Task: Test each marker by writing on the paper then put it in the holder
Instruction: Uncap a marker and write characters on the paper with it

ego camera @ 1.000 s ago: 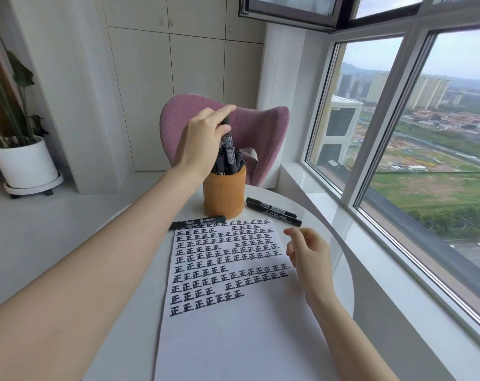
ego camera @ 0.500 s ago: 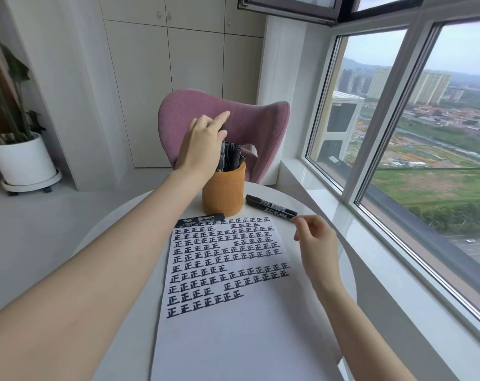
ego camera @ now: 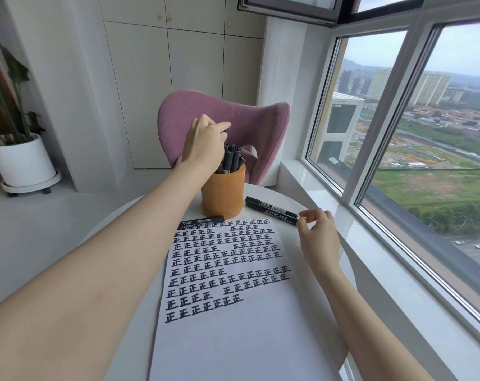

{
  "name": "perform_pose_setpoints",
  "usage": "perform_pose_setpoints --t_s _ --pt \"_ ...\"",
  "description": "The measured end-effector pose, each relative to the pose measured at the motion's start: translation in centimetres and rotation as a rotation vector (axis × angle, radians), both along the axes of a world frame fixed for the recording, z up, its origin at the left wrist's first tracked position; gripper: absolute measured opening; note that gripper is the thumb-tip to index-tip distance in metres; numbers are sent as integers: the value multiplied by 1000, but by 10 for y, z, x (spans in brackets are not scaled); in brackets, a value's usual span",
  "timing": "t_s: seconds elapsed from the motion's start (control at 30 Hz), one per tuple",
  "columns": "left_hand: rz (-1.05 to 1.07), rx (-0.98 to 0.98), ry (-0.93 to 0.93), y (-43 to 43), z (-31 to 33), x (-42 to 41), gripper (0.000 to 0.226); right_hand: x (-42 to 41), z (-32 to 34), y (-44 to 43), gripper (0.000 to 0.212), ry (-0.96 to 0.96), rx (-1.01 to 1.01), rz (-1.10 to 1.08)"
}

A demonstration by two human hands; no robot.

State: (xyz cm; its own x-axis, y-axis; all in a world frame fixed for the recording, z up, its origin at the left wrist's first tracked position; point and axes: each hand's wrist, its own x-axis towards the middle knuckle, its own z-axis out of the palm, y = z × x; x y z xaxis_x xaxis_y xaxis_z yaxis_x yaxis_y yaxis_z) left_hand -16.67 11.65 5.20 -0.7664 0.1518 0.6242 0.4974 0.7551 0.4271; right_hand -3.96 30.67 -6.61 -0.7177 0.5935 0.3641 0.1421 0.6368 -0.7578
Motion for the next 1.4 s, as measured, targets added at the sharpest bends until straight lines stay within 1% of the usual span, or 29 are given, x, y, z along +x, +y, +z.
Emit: perform_pose_setpoints --t_s 0.17,0.3,0.4,0.47,0.6,0.7,0.83,0.97,1.07,1.3,1.4 --pt "-36 -2 1 -5 -5 2 37 -4 -7 3 18 0 16 8" --pt "-16 -47 -49 -12 -21 1 33 -9 -13 4 20 12 2 33" --pt "30 -71 3 -11 -29 2 33 -11 -17 6 23 17 18 44" --pt "24 -71 16 -10 -28 3 33 -13 -17 7 25 8 36 48" --pt "7 -65 36 -11 -28 5 34 -16 -17 9 28 -63 59 63" --pt "-4 -31 75 -12 -27 9 34 -20 -15 9 27 -101 49 93" --pt "-18 50 166 -14 -28 24 29 -24 -14 12 24 -115 59 103" --pt "-81 139 192 -21 -36 50 27 -24 -17 13 13 -89 53 118" --pt "-116 180 180 -30 -48 73 25 -19 -18 13 9 -58 1 139" --pt "-183 185 25 -49 -83 115 24 15 -5 7 9 129 -92 139" --pt "-221 144 -46 -50 -91 129 29 34 8 -3 6 196 -163 191"
